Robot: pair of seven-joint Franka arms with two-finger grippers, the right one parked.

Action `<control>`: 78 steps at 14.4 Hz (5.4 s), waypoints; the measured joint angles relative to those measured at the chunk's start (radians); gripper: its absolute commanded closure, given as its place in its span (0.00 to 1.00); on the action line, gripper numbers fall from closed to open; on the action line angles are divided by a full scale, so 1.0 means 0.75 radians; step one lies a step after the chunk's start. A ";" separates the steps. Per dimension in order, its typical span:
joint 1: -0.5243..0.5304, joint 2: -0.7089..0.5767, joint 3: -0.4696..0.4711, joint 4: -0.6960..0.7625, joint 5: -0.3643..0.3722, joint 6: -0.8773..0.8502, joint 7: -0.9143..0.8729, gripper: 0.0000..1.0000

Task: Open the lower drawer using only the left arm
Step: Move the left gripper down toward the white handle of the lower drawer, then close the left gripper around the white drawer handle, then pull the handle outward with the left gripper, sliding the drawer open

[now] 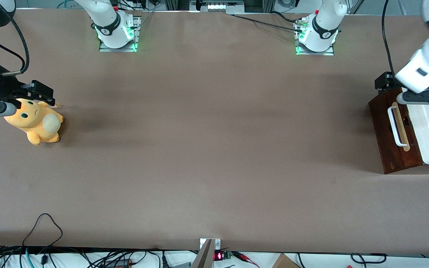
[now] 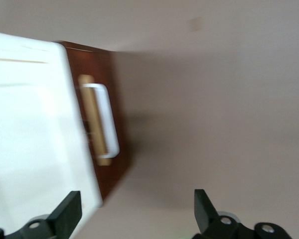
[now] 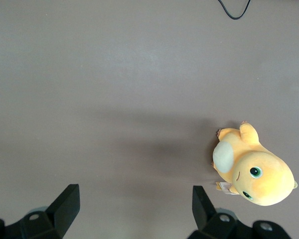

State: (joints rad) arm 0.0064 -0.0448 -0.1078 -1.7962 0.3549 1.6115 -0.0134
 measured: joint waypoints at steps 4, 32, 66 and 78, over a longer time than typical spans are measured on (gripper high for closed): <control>-0.008 0.076 -0.131 -0.132 0.426 -0.001 -0.244 0.07; 0.075 0.876 -0.168 -0.278 1.444 -0.190 -1.228 0.24; 0.141 0.892 -0.245 -0.345 1.443 -0.276 -1.370 1.00; 0.093 0.888 -0.416 -0.339 1.372 -0.302 -1.380 1.00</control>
State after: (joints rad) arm 0.0759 0.6209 -0.4202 -2.0508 1.3839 1.3851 -1.0487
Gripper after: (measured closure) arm 0.899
